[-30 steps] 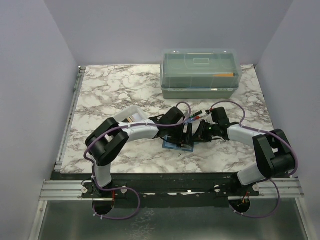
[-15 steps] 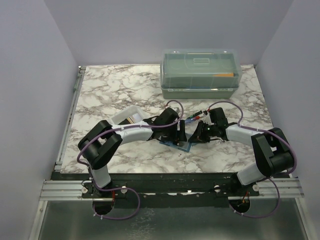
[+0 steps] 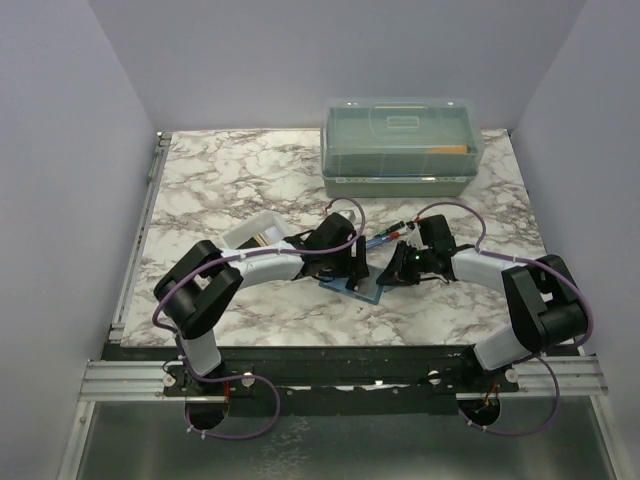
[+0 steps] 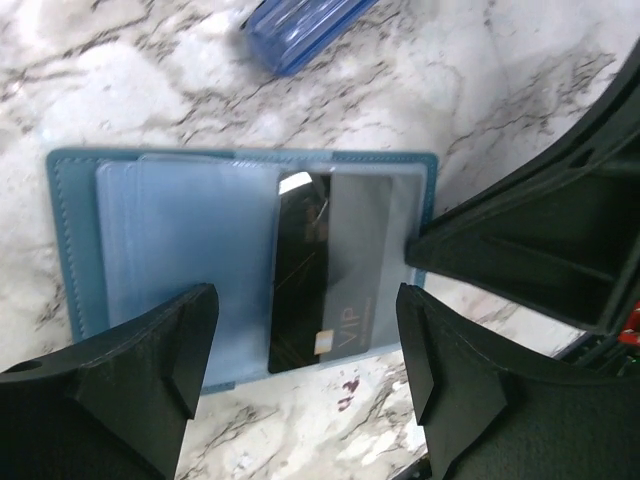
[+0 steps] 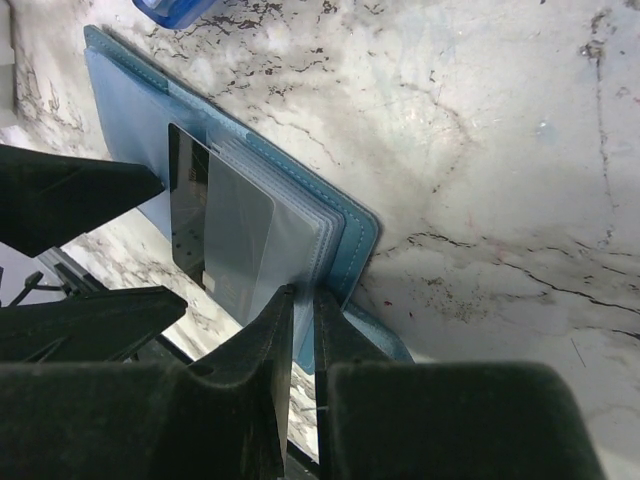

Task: Put the credit cards into the card holder
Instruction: Insert the credit card into the card holder.

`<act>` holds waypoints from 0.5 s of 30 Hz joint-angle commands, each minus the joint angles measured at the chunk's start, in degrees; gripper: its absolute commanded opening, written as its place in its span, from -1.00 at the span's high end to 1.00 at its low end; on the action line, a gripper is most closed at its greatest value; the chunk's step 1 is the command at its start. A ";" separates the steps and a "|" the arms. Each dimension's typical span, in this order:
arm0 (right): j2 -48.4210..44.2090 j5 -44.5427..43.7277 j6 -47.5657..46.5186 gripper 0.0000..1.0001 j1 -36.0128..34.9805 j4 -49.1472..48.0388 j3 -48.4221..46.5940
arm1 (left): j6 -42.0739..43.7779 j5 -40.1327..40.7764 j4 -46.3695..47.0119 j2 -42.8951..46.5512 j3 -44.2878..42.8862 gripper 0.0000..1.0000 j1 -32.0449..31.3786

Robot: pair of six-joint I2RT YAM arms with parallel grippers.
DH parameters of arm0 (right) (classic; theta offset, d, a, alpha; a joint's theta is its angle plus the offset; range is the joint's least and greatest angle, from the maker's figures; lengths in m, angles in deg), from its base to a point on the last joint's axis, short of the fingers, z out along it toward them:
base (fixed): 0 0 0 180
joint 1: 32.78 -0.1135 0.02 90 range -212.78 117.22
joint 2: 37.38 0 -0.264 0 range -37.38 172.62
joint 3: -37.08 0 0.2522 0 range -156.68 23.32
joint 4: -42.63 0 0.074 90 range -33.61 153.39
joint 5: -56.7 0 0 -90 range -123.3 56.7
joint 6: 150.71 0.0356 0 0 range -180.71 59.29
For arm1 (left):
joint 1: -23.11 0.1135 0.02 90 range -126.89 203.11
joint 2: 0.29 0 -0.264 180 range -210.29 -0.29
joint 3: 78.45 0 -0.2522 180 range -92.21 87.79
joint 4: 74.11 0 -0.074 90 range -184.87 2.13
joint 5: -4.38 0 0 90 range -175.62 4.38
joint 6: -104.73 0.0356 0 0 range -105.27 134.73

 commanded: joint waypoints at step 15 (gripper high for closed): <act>2.56 -3.17 -1.96 0.75 -0.66 4.61 0.05 | -8.70 -26.16 11.45 -5.39 -1.60 -0.56 -0.51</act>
